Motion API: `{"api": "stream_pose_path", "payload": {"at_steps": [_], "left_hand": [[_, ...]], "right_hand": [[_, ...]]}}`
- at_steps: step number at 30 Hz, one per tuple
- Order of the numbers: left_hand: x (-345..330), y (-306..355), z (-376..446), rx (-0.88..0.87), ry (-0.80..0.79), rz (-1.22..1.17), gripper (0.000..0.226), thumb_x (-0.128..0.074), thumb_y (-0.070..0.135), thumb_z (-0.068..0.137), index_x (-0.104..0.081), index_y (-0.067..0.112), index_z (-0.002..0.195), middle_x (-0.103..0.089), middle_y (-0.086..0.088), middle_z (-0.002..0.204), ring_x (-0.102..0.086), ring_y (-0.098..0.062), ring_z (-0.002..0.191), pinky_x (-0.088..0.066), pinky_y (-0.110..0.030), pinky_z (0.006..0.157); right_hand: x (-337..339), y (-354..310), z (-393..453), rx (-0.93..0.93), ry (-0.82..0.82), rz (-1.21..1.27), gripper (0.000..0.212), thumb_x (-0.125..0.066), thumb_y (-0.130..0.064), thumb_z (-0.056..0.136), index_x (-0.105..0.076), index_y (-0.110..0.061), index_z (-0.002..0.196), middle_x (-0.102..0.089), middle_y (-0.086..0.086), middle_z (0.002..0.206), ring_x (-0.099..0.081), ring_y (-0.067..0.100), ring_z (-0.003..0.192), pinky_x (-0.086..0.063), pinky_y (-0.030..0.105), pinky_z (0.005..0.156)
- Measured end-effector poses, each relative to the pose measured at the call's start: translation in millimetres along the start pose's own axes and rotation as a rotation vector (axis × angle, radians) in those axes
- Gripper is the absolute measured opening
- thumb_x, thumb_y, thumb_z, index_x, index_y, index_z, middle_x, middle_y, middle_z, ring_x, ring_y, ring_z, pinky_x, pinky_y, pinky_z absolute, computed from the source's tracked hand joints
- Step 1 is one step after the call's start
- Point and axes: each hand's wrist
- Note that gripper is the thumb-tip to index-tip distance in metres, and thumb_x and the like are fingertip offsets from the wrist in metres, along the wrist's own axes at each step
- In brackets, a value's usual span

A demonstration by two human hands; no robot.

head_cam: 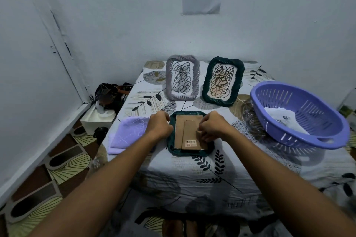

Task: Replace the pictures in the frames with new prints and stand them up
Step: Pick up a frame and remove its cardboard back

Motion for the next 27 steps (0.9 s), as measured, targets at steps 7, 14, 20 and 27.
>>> {"api": "stream_pose_path", "payload": {"at_steps": [7, 14, 20, 27], "left_hand": [[-1, -1, 10, 0.02, -0.027, 0.1, 0.021, -0.065, 0.001, 0.081, -0.07, 0.001, 0.101, -0.067, -0.018, 0.108, -0.062, -0.027, 0.095, -0.045, -0.026, 0.074], [1, -3, 15, 0.006, -0.051, 0.136, 0.021, -0.072, 0.001, 0.079, -0.071, 0.001, 0.1, -0.068, -0.017, 0.106, -0.06, -0.023, 0.09, -0.048, -0.026, 0.076], [9, -5, 17, -0.018, -0.07, 0.131, 0.026, -0.078, 0.006, 0.076, -0.071, 0.003, 0.1, -0.065, -0.009, 0.093, -0.061, -0.021, 0.089, -0.052, -0.03, 0.081], [24, -13, 23, -0.301, -0.299, 0.029, 0.057, -0.08, 0.011, 0.072, -0.061, 0.01, 0.126, -0.064, -0.002, 0.118, -0.058, -0.01, 0.094, -0.048, -0.021, 0.081]], "right_hand": [[-9, 0, 11, -0.011, 0.013, 0.037, 0.012, -0.061, -0.001, 0.086, -0.063, -0.002, 0.098, -0.069, 0.014, 0.078, -0.066, 0.022, 0.059, -0.059, 0.035, 0.061], [-13, -3, 11, -0.017, -0.003, 0.065, 0.024, -0.081, -0.006, 0.072, -0.066, 0.001, 0.089, -0.07, 0.015, 0.078, -0.063, 0.022, 0.056, -0.053, 0.028, 0.048], [-15, -4, 11, -0.054, -0.062, 0.189, 0.024, -0.078, 0.0, 0.073, -0.06, -0.002, 0.088, -0.068, 0.017, 0.08, -0.061, 0.02, 0.048, -0.036, 0.02, 0.034], [-9, -4, 8, -0.171, -0.137, 0.422, 0.017, -0.073, 0.003, 0.078, -0.064, 0.003, 0.092, -0.063, 0.011, 0.063, -0.055, 0.012, 0.042, -0.044, 0.018, 0.037]]}}
Point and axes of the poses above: each hand's wrist, its own z-axis towards the middle knuckle, its own x-axis out of the back of the hand, y = z × x
